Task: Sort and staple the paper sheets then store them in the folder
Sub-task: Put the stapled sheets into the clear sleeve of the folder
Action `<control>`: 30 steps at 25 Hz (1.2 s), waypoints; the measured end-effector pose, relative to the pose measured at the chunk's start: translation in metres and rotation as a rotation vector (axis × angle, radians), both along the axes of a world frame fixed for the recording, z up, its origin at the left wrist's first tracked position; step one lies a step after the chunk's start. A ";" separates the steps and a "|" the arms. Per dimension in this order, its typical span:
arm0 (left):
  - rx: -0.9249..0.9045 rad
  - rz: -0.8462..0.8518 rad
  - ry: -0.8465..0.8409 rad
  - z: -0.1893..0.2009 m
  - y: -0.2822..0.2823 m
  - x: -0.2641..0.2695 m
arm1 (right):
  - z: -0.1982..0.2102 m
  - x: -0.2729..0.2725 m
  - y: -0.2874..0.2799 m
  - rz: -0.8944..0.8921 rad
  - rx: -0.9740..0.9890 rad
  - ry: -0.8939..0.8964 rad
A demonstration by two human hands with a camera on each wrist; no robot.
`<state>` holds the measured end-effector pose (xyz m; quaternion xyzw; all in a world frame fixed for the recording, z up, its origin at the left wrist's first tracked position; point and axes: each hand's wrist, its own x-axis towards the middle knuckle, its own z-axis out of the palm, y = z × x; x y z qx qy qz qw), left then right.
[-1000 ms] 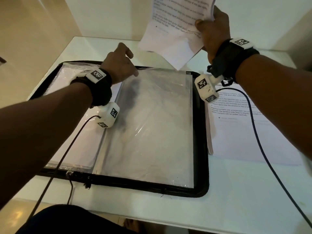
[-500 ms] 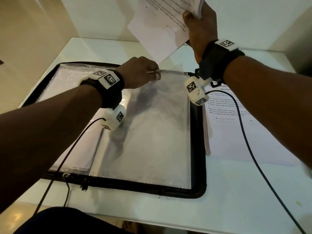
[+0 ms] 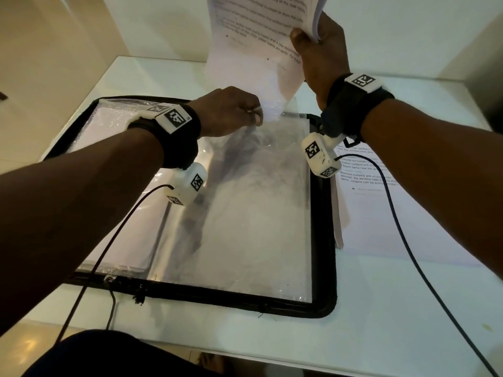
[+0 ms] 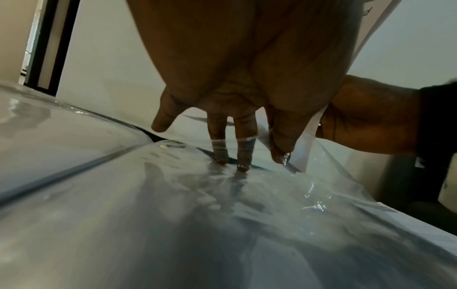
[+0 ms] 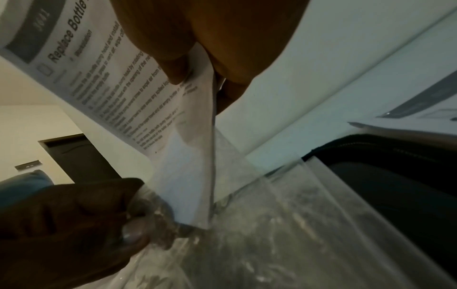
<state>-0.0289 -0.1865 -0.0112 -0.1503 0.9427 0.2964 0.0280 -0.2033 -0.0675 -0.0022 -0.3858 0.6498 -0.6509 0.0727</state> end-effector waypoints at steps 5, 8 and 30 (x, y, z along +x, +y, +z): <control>-0.062 -0.009 -0.010 -0.003 -0.002 0.004 | 0.005 0.003 0.018 0.015 0.085 0.001; -0.178 0.083 -0.015 -0.005 -0.015 0.014 | 0.010 0.001 0.026 0.020 0.134 -0.029; -0.114 0.355 0.055 -0.014 -0.048 0.022 | 0.007 -0.005 0.004 0.209 0.554 -0.254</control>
